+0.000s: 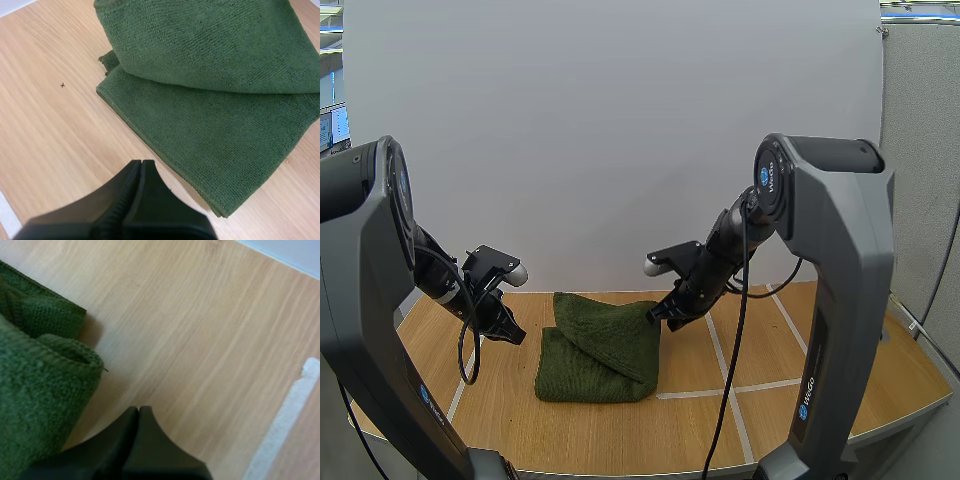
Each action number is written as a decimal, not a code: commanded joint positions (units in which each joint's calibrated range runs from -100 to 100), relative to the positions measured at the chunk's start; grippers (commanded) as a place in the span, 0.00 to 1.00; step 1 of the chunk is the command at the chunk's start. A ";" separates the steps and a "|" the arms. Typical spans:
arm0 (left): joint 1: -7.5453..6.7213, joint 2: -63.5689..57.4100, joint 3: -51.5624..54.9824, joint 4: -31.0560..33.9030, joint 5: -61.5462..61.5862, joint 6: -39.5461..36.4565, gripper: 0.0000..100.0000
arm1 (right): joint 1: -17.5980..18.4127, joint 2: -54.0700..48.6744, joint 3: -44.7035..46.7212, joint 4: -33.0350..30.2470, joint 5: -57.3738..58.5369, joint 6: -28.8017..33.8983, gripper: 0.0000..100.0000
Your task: Fold the towel
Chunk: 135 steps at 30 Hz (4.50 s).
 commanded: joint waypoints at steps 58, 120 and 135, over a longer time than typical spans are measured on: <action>0.20 -8.92 -0.04 0.60 9.90 -5.30 0.00 | 2.54 -1.86 -1.12 16.64 13.44 -6.75 0.70; -6.62 1.02 -3.12 -7.56 12.91 -11.36 0.37 | -11.07 3.90 -5.74 1.08 33.28 -9.36 0.45; -10.54 16.79 -15.31 -10.05 17.69 -13.04 0.81 | -11.07 -1.74 -5.85 1.21 33.49 -6.38 1.00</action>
